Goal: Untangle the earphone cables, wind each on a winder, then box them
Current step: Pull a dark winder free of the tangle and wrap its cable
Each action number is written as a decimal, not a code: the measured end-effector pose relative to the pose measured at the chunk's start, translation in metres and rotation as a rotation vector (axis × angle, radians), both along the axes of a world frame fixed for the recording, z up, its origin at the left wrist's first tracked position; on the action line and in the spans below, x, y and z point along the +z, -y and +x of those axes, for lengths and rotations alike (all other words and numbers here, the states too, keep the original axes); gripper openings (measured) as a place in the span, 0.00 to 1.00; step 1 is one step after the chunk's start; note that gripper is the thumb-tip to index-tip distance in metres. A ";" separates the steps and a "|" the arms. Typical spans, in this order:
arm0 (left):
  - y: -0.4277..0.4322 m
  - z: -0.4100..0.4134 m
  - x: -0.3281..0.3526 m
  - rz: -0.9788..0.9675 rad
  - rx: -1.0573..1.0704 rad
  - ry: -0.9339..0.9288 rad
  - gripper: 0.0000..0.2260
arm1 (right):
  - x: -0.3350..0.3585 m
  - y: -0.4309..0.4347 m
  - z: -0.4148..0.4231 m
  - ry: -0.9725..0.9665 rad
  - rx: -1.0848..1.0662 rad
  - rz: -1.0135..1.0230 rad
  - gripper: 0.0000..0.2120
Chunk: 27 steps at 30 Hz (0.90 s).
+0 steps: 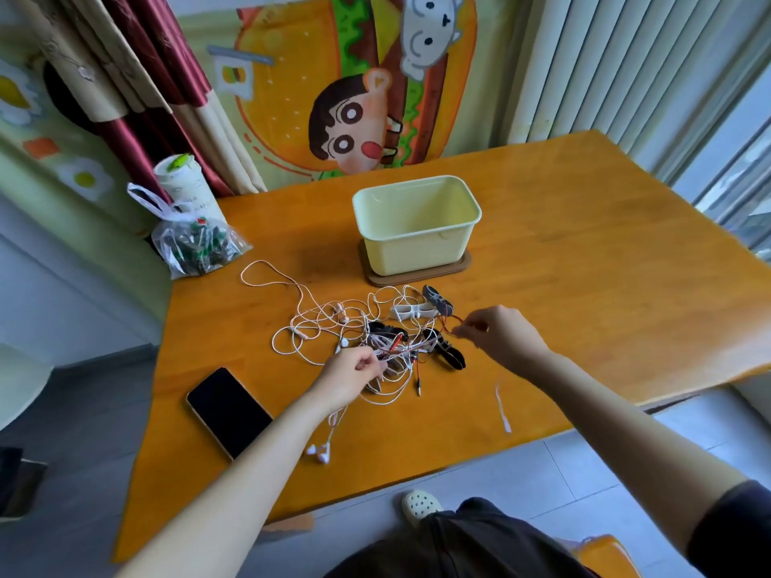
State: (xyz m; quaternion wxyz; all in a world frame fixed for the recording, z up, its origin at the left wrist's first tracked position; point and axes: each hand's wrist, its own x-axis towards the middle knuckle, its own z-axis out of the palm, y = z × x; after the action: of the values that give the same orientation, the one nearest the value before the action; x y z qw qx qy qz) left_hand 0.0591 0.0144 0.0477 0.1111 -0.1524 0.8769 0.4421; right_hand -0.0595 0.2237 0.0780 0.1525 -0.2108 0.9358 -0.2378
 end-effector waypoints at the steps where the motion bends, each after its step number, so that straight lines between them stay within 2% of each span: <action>1: -0.006 -0.007 -0.002 0.017 -0.003 -0.002 0.08 | 0.005 0.000 -0.007 -0.074 -0.037 0.014 0.13; 3: -0.015 -0.015 -0.002 0.024 0.026 0.010 0.03 | 0.015 0.001 -0.018 -0.237 -0.102 0.044 0.13; 6: -0.021 -0.027 -0.007 0.025 0.115 0.028 0.06 | 0.015 -0.008 -0.033 -0.343 -0.148 0.136 0.14; 10: -0.017 -0.039 -0.012 -0.090 0.164 0.018 0.09 | -0.022 -0.023 -0.045 -0.159 -0.077 0.346 0.15; 13: -0.013 -0.044 -0.023 -0.156 0.186 0.022 0.12 | -0.049 -0.022 -0.040 -0.136 -0.009 0.265 0.18; 17: -0.014 -0.049 -0.032 -0.144 0.227 0.020 0.10 | -0.071 0.003 -0.037 -0.113 0.079 0.071 0.13; 21: -0.012 -0.048 -0.033 -0.144 0.262 0.007 0.11 | -0.095 0.020 -0.041 0.083 0.096 0.180 0.11; 23: -0.011 -0.046 -0.034 -0.142 0.279 0.009 0.11 | -0.102 0.022 -0.039 0.201 0.061 0.243 0.15; 25: -0.010 -0.044 -0.033 -0.139 0.306 0.018 0.10 | -0.111 0.024 -0.038 0.234 0.040 0.276 0.19; 27: -0.008 -0.042 -0.032 -0.131 0.303 0.035 0.08 | -0.115 0.024 -0.039 0.215 0.009 0.281 0.18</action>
State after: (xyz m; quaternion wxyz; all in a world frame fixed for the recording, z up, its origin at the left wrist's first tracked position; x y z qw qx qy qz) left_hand 0.0169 0.0223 0.0153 0.0481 -0.2974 0.8687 0.3932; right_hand -0.0983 0.1999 -0.0368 0.2810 -0.1650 0.9371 -0.1250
